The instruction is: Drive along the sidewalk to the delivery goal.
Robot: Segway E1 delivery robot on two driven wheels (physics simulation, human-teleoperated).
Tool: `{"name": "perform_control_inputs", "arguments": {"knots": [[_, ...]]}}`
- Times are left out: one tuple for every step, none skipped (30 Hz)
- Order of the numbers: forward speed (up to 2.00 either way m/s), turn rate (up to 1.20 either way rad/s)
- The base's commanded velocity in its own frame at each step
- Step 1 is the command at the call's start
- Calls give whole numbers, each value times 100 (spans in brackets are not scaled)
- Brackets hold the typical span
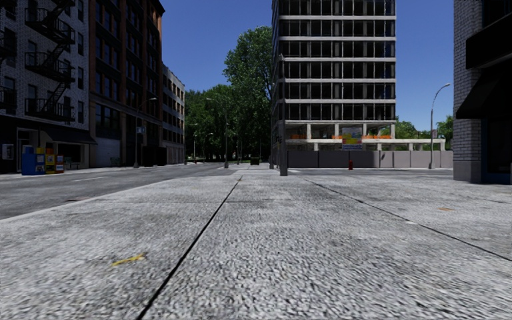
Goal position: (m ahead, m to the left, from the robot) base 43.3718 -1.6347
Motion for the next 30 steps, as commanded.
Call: {"name": "perform_control_inputs", "arguments": {"knots": [[200,0],[200,0],[200,0],[200,0],[200,0],[200,0],[200,0],[200,0],[200,0],[200,0],[200,0],[200,0],[200,0],[200,0],[200,0],[200,0],[200,0],[200,0],[200,0],[200,0],[200,0],[200,0],[200,0],[200,0],[200,0],[200,0],[200,0],[200,0],[200,0],[200,0]]}}
